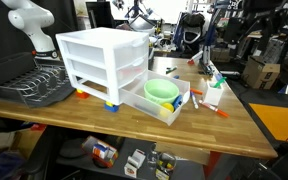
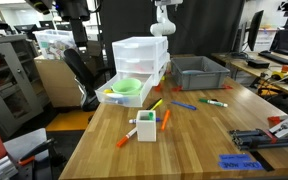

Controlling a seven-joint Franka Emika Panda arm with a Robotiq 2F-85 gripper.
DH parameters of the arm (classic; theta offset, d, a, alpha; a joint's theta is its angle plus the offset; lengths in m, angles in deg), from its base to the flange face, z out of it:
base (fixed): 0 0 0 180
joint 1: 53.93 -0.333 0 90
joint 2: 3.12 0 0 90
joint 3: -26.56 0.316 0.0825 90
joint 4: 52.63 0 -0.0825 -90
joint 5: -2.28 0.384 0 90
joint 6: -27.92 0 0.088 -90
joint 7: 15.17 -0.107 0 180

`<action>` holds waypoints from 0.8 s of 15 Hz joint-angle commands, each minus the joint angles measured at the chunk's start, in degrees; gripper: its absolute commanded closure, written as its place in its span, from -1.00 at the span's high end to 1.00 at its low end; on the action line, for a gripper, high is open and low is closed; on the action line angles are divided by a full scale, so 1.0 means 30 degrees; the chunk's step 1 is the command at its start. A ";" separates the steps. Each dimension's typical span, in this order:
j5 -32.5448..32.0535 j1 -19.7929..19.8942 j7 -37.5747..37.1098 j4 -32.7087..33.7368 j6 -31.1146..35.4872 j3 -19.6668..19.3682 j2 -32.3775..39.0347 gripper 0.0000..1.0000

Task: Move the pen holder backwards

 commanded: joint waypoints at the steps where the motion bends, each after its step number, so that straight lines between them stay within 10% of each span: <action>1: -0.0100 0.0841 -0.1507 -0.1001 0.2766 -0.0477 0.0762 1.00; 12: -0.0059 0.1101 -0.1694 -0.1046 0.4795 -0.1383 0.2750 1.00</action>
